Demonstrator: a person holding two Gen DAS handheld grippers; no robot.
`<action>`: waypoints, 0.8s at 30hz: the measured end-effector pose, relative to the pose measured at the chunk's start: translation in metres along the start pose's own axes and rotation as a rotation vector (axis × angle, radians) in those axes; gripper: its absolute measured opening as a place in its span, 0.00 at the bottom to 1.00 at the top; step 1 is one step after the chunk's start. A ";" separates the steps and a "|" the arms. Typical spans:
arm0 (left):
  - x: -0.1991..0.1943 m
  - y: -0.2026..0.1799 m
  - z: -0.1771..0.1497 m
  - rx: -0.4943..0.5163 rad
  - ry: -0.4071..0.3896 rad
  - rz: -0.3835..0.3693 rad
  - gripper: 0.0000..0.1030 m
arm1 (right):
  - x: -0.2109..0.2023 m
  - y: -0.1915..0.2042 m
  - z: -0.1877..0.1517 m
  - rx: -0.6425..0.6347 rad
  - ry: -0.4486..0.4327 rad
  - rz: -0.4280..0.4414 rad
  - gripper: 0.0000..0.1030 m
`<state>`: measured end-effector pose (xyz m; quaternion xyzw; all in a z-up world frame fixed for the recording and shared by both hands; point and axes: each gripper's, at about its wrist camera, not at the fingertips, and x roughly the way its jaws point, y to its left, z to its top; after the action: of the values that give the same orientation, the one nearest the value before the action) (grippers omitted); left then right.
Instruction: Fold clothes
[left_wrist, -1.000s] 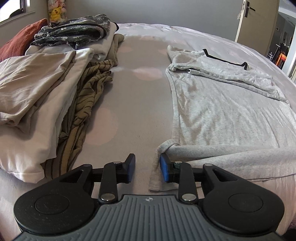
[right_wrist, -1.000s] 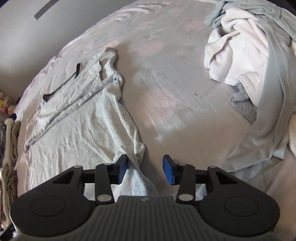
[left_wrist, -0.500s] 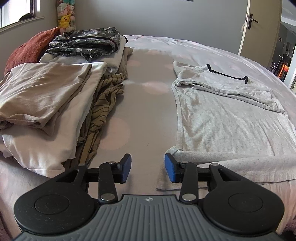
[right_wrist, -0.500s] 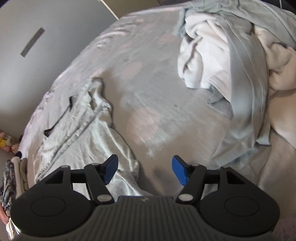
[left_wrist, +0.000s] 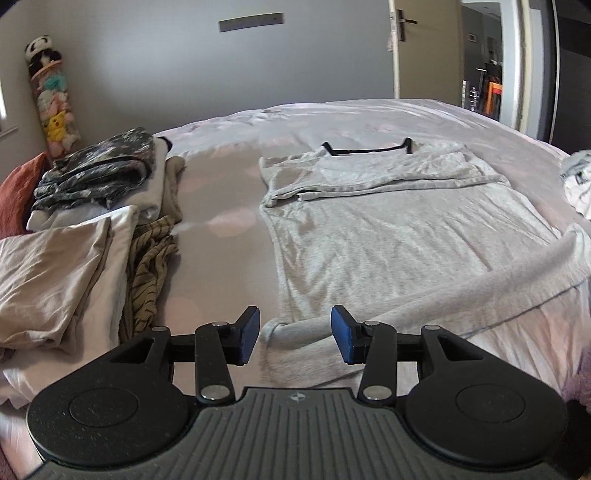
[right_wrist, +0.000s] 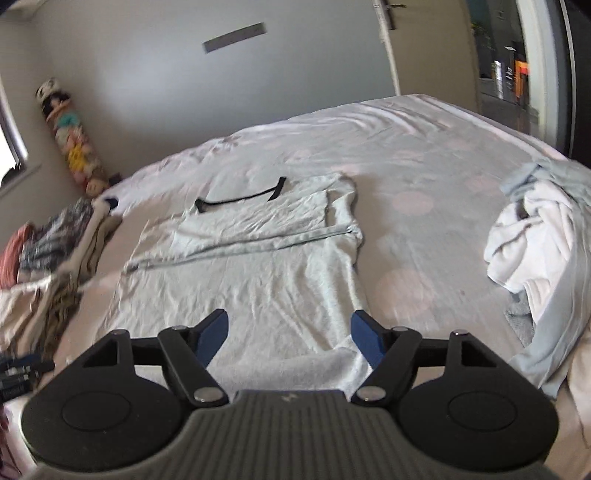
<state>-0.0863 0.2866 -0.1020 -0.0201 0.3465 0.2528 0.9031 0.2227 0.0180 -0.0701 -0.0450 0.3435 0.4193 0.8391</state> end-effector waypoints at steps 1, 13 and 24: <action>-0.001 -0.003 -0.002 0.025 -0.006 -0.006 0.39 | 0.002 0.007 -0.002 -0.049 0.016 0.002 0.65; 0.012 -0.061 -0.031 0.449 0.040 -0.044 0.39 | 0.033 0.077 -0.048 -0.571 0.153 -0.088 0.61; 0.033 -0.084 -0.040 0.870 0.099 -0.033 0.39 | 0.036 0.058 -0.040 -0.430 0.162 -0.055 0.62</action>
<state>-0.0506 0.2190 -0.1651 0.3449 0.4631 0.0677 0.8137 0.1730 0.0651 -0.1099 -0.2655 0.3112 0.4546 0.7912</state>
